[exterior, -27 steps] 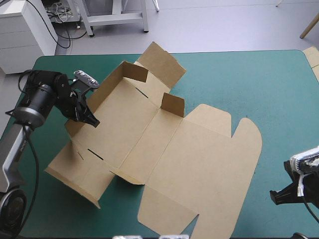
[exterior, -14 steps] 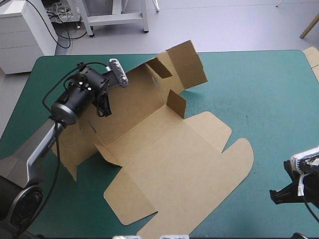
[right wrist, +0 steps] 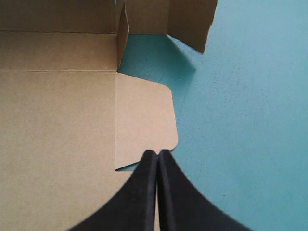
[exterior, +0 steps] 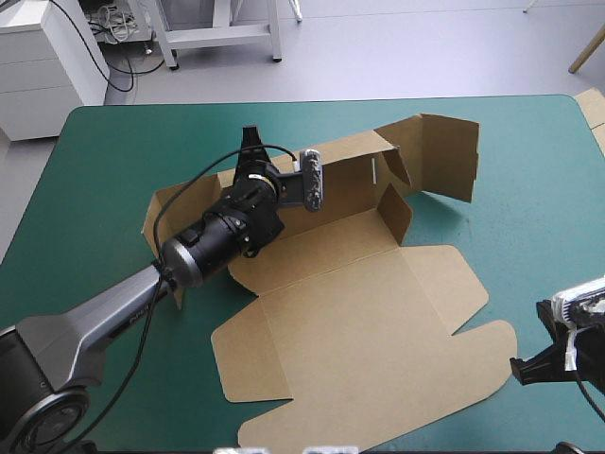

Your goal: Fold the box

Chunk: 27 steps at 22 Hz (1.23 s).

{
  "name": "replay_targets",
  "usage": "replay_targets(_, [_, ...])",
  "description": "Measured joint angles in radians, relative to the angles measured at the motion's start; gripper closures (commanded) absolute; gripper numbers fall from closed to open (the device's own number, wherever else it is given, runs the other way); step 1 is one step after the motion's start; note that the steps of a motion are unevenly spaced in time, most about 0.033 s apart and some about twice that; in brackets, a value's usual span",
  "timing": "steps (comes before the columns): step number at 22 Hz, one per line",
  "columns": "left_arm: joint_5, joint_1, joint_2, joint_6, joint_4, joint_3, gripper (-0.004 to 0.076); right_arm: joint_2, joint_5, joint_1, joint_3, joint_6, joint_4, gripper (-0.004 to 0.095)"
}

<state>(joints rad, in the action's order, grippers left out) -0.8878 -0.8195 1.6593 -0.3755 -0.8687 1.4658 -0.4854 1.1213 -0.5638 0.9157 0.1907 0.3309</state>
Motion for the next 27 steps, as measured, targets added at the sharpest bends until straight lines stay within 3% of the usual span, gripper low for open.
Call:
replay_targets(7, [0.122, -0.056, -0.050, 0.146, -0.136, -0.105, 0.0732, 0.000, -0.007, 0.000, 0.000, 0.000, 0.000, 0.0929])
replay_targets(18, [0.270, -0.060, -0.159, 0.157, -0.152, -0.201, 0.0731, 0.000, -0.018, 0.000, 0.000, 0.004, 0.000, 0.0928])
replay_targets(23, [0.430, -0.044, -0.173, 0.376, -0.154, -0.230, 0.0731, 0.000, -0.045, 0.000, 0.000, 0.004, 0.000, 0.0928])
replay_targets(27, [0.412, -0.042, -0.189, 0.254, -0.162, -0.237, 0.0731, 0.000, -0.063, 0.000, 0.000, 0.008, 0.000, 0.0928])
